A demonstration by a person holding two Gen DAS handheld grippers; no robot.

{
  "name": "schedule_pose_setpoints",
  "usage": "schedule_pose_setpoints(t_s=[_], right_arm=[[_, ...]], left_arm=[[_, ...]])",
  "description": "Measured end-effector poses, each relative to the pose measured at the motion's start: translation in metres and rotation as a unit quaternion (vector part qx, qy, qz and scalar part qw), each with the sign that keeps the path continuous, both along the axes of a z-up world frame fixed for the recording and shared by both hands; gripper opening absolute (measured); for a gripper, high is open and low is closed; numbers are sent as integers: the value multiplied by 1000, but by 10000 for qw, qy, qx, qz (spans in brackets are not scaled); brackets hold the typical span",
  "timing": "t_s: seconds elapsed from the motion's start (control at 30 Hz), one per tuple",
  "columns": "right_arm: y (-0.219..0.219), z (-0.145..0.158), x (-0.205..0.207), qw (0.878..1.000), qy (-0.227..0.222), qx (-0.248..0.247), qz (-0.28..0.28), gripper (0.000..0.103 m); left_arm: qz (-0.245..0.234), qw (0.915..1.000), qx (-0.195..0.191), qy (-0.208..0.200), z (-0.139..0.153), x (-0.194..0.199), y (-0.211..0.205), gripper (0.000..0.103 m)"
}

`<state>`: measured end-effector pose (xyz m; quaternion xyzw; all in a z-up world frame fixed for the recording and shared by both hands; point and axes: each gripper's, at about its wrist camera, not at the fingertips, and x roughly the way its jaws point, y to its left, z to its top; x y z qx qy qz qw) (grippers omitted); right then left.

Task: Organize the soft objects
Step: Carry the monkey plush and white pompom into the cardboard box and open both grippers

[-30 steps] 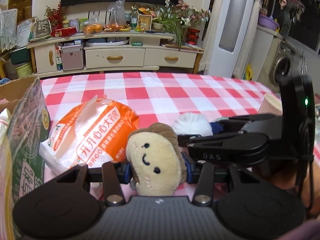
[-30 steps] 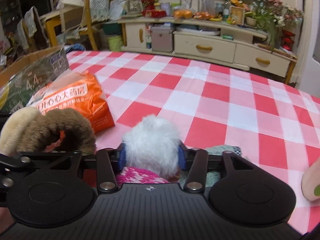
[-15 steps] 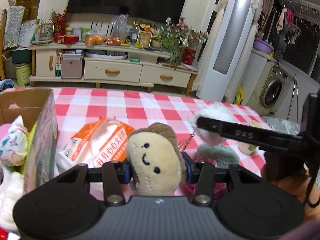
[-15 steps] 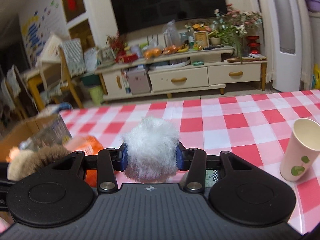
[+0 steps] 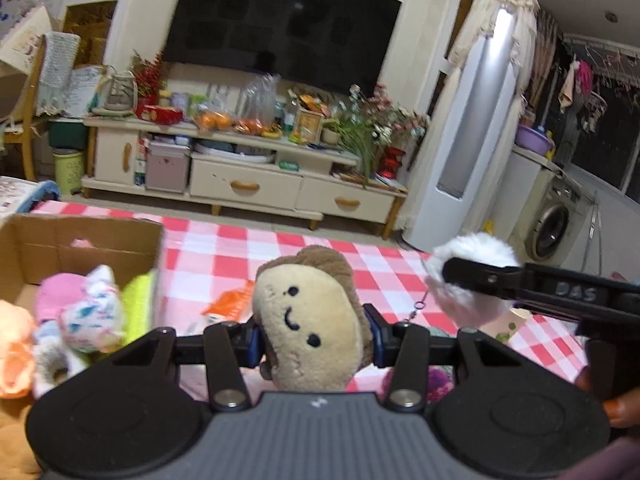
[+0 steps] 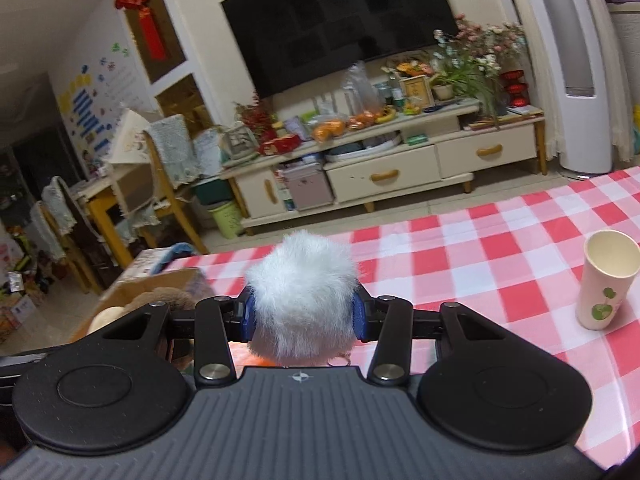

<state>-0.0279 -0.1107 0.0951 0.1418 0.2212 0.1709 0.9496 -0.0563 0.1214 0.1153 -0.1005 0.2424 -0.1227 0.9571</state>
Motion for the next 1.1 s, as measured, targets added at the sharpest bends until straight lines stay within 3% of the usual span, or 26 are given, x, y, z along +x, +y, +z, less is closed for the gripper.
schedule_pose_setpoints(t_s=[0.3, 0.57, 1.1], right_arm=[[64, 25, -15, 9970, -169, 73, 749, 55], [129, 37, -19, 9894, -221, 127, 1430, 55], [209, 2, 7, 9808, 315, 43, 1924, 57]], left_arm=[[645, 9977, -31, -184, 8, -29, 49, 47], [1366, 9904, -128, -191, 8, -40, 102, 47], [2067, 9772, -137, 470, -19, -40, 163, 47]])
